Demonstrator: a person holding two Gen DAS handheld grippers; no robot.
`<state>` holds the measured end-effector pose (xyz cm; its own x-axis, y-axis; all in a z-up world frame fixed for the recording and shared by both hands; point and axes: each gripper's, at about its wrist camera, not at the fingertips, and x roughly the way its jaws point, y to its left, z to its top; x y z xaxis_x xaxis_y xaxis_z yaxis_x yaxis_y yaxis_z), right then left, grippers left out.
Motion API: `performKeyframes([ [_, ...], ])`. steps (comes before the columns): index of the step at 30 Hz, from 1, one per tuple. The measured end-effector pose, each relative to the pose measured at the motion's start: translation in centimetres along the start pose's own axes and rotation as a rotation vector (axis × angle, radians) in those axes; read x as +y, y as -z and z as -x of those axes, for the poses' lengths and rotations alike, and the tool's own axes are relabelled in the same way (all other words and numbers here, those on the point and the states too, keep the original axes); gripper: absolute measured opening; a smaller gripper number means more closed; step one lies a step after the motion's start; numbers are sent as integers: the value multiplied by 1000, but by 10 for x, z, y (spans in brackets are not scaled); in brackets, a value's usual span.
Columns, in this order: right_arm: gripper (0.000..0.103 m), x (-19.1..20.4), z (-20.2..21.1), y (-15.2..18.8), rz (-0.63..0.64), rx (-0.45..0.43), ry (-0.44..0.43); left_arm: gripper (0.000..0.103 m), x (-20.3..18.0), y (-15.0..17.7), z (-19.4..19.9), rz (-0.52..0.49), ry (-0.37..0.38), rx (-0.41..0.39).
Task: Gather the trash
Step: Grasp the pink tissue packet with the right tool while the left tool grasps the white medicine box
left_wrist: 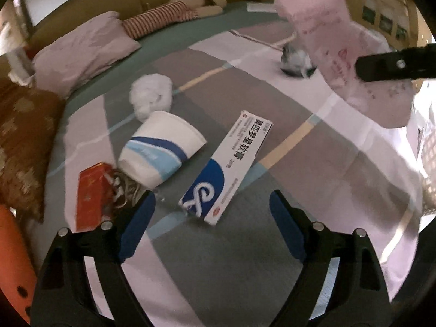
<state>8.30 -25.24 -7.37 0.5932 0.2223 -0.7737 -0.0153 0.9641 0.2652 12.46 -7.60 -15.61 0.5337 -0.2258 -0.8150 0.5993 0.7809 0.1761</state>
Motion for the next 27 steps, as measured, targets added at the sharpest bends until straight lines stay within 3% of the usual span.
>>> performKeyframes([
  [6, 17, 10, -1, -4, 14, -5, -12, 78, 1, -11, -36, -17, 34, 59],
  [8, 17, 10, -3, -3, 18, -3, -12, 60, 3, -12, -49, -9, 50, 97],
  [12, 17, 12, -4, -3, 26, -3, -13, 55, 6, -12, -54, 52, 77, 100],
  [16, 17, 13, -3, -3, 29, -14, 0, 43, 7, -15, -50, 121, 62, 119],
  [21, 17, 19, 7, -2, 74, -66, 23, 25, 7, -27, -3, 198, 37, 68],
  [27, 17, 27, 25, 1, 116, -119, 15, 23, 2, -26, 90, 265, 0, -95],
])
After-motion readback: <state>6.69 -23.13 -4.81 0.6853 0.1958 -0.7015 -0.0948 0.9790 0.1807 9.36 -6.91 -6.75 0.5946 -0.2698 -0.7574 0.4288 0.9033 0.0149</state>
